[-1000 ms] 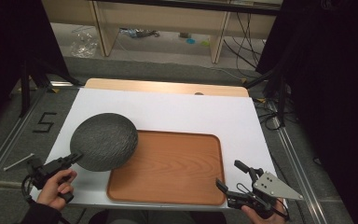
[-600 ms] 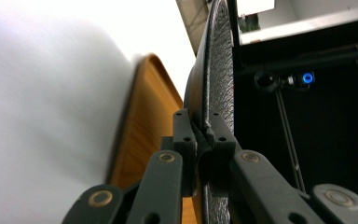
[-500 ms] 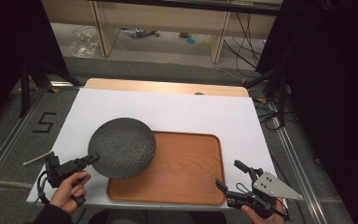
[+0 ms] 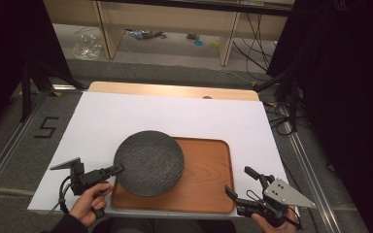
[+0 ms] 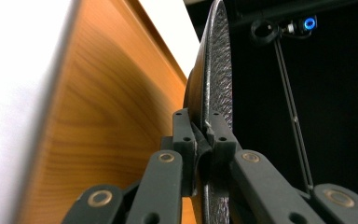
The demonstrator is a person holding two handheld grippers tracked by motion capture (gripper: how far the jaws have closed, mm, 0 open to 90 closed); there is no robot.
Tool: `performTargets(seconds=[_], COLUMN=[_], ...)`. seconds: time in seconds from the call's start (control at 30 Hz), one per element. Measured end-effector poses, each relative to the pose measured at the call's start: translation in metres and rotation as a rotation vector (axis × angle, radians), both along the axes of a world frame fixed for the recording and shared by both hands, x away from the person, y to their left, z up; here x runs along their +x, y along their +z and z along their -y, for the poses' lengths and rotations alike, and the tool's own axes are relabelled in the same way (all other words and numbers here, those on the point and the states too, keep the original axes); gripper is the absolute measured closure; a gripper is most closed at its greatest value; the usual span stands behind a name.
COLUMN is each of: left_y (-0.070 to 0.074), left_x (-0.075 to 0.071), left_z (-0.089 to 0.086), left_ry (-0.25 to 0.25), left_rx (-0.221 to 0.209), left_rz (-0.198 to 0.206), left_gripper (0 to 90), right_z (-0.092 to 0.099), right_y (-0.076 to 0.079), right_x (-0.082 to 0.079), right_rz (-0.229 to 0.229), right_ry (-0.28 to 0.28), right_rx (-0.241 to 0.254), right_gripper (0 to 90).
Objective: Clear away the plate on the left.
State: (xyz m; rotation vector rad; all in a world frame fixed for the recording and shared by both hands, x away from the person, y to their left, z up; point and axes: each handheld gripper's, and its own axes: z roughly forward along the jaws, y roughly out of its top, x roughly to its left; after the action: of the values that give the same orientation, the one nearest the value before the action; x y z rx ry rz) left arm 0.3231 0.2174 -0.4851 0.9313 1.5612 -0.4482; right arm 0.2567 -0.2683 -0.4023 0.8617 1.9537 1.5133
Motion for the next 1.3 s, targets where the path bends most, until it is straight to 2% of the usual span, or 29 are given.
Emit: performTargets(seconds=[0.17, 0.23, 0.27, 0.37, 0.43, 0.47, 0.5, 0.63, 0.7, 0.73, 0.8, 0.87, 0.9, 0.93, 0.97, 1.1, 1.3], left_y=[-0.002, -0.002, -0.003, -0.006, -0.007, -0.007, -0.008, -0.011, -0.012, -0.012, -0.01, -0.006, -0.006, -0.006, -0.006, -0.007, -0.004], left_x=[0.001, 0.002, 0.002, 0.003, 0.004, 0.005, 0.005, 0.006, 0.007, 0.008, 0.01, 0.01, 0.01, 0.011, 0.011, 0.012, 0.013], left_z=[0.016, 0.02, 0.023, 0.029, 0.032, 0.034, 0.035, 0.041, 0.044, 0.045, 0.047, 0.049, 0.049, 0.05, 0.05, 0.051, 0.06], left_ry=[-0.044, -0.072, -0.06, -0.091, -0.084, -0.097, -0.102, -0.123, -0.138, -0.141, -0.151, -0.177, -0.18, -0.194, -0.196, -0.233, -0.304], left_rx=[0.026, 0.049, 0.041, 0.062, 0.059, 0.096, 0.098, 0.118, 0.13, 0.127, 0.145, 0.208, 0.222, 0.249, 0.263, 0.294, 0.359], left_rz=[-0.013, -0.025, -0.013, -0.03, -0.027, -0.053, -0.054, -0.059, -0.064, -0.068, -0.06, -0.046, -0.039, -0.014, -0.013, -0.01, 0.029], left_gripper=[84.8, 84.6, 84.6, 84.6, 84.5, 84.3, 84.0, 83.3, 83.0, 83.1, 83.1, 83.5, 83.9, 84.4, 85.1, 83.3, 80.8], right_z=[0.0, 0.0, 0.0, 0.0, 0.0, 0.0, 0.001, 0.0, 0.0, 0.001, 0.0, 0.001, 0.0, 0.0, 0.0, 0.0, -0.001], right_y=[0.0, 0.0, 0.001, 0.0, 0.0, 0.0, 0.001, 0.001, 0.0, 0.0, 0.001, 0.0, 0.0, 0.001, 0.001, 0.001, 0.0], right_x=[0.0, -0.001, -0.001, 0.0, 0.0, 0.0, -0.001, -0.001, 0.0, -0.001, -0.001, -0.001, -0.001, -0.001, -0.001, -0.001, -0.001], right_rz=[-0.001, 0.0, 0.002, 0.003, 0.007, 0.01, -0.001, 0.005, 0.002, 0.003, 0.005, -0.005, -0.002, 0.003, 0.002, 0.002, -0.005], right_ry=[0.002, 0.001, 0.001, 0.013, -0.002, -0.006, 0.002, -0.002, 0.014, -0.001, -0.003, 0.003, 0.005, 0.006, 0.008, 0.005, 0.008], right_rx=[0.0, -0.002, -0.001, 0.011, 0.004, 0.005, -0.003, 0.001, 0.009, 0.0, 0.0, -0.005, -0.003, -0.001, -0.001, -0.002, -0.006], right_gripper=[17.5, 17.5, 17.5, 17.5, 17.5, 17.5, 17.5, 17.5, 17.5, 17.5, 17.5, 17.5, 17.6, 17.5, 17.5, 17.5, 17.6])
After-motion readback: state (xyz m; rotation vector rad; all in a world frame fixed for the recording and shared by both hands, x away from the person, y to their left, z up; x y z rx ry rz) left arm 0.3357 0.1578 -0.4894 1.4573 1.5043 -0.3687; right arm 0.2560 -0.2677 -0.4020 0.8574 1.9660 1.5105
